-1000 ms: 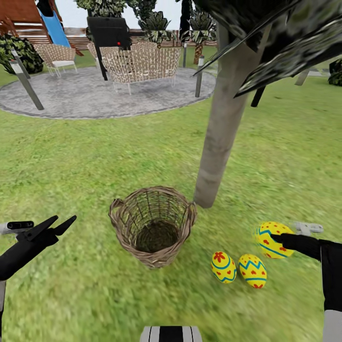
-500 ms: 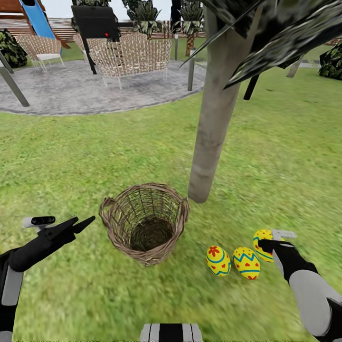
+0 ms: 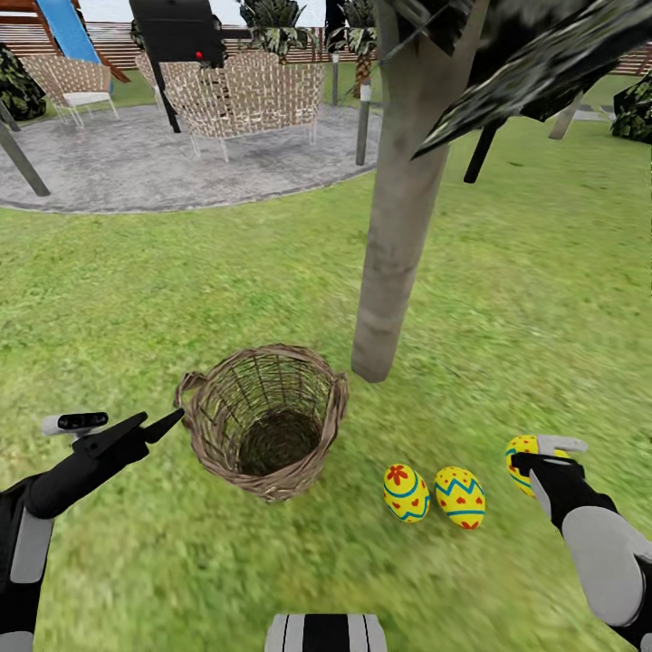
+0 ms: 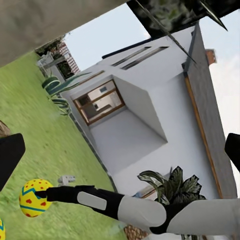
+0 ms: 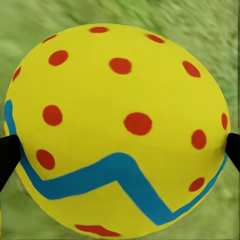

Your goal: Take the three Easter eggs out of the wicker basket on the lawn in the garden, then place them on the lawn next to a single tree (choose any tree) so that all three eggs are next to the same tree and none are left in the basket.

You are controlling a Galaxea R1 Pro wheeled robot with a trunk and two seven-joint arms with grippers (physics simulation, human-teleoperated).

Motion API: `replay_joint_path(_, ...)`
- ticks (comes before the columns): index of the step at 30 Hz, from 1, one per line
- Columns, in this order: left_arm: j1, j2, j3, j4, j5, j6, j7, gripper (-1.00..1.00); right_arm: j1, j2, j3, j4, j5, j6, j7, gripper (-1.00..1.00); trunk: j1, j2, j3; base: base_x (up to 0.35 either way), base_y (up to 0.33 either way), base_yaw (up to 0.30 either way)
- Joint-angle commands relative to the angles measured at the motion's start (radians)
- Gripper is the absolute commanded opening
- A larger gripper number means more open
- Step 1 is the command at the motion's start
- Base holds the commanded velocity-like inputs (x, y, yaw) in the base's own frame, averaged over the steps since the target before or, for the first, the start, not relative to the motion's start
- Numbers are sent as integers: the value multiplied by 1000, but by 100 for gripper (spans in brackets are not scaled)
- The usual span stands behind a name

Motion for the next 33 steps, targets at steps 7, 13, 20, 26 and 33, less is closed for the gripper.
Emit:
replay_joint_path(7, 0, -1, 2, 1, 1, -3, 0, 100, 0, 6, 6, 1, 6, -28, 2, -100, 0, 0, 0, 0, -168, 0)
replay_joint_path(13, 1, -3, 1, 0, 2, -4, 0, 100, -15, 7, 7, 10, 8, -19, -29, -100, 1, -1, -12, 0, -1, 0)
replay_joint_path(20, 0, -11, 0, -2, 2, -3, 0, 100, -104, 6, 6, 177, 46, -28, -115, -100, 4, -2, -39, 0, 0, 0)
replay_joint_path(26, 1, -10, 1, -2, 2, -2, 0, 100, -103, 5, 6, 171, 47, -31, -115, -100, 7, -4, -62, 0, 0, 0)
replay_joint_path(33, 1, -10, 2, -2, 2, -2, 0, 100, -103, 7, 7, 171, 47, -87, -112, -100, 10, -5, -89, 0, 0, 0)
